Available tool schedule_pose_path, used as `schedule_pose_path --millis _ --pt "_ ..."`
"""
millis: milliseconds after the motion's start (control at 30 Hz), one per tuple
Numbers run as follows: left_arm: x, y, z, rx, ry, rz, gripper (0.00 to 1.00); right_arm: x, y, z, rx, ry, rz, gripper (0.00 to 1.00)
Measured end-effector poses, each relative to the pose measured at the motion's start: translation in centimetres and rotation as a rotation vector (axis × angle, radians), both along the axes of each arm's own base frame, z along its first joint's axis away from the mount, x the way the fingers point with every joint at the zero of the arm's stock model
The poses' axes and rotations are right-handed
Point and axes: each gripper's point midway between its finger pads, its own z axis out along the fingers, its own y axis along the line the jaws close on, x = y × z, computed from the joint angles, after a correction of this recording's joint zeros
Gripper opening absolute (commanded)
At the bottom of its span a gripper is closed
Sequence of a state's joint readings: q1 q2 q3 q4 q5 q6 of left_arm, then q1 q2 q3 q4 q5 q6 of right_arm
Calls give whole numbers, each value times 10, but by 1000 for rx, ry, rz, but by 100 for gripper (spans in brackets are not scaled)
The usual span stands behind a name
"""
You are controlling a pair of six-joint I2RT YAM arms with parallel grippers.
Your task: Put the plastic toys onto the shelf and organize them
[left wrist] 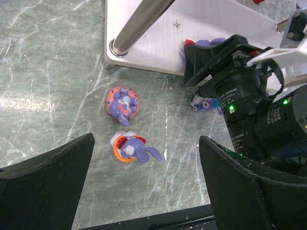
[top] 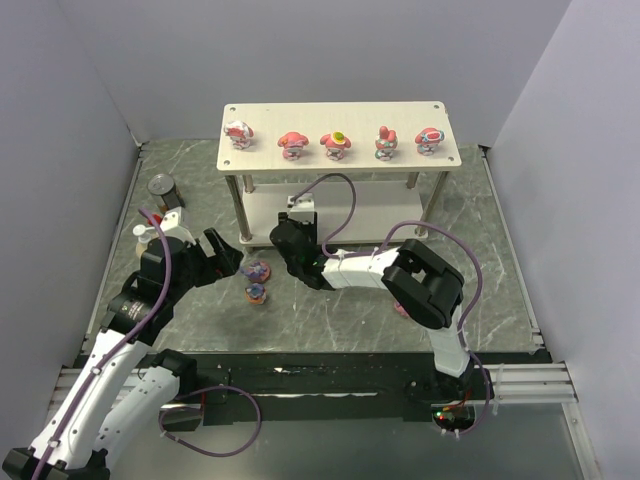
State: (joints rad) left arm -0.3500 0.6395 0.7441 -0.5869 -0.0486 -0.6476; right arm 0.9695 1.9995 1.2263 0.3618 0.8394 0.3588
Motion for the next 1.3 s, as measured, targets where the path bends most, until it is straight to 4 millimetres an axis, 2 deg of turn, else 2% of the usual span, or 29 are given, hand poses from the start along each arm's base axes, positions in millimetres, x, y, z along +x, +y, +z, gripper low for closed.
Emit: schedule_pose_path --millis 133,167,300,467,700,967,1133,1267,1300 --pt "0 1 0 0 0 3 96 -3 -5 -8 -20 21 -3 78" --pt "0 1 0 0 0 4 96 -3 -7 -10 -25 26 -5 85" --pt "1 1 0 0 0 5 96 -7 -14 -18 -43 44 -9 94" --pt "1 2 0 0 0 7 96 -12 -21 -14 -39 43 -9 99" --pt "1 2 0 0 0 10 96 -19 -27 -1 -15 36 0 100" --pt "2 4 0 0 0 16 96 -29 -31 35 52 -4 22 100" --pt "2 5 0 0 0 19 96 -48 -35 52 85 -2 48 98" --pt "2 5 0 0 -1 19 96 -69 -45 49 102 47 47 84" --pt "2 5 0 0 -1 20 96 -75 -49 46 106 64 46 74"
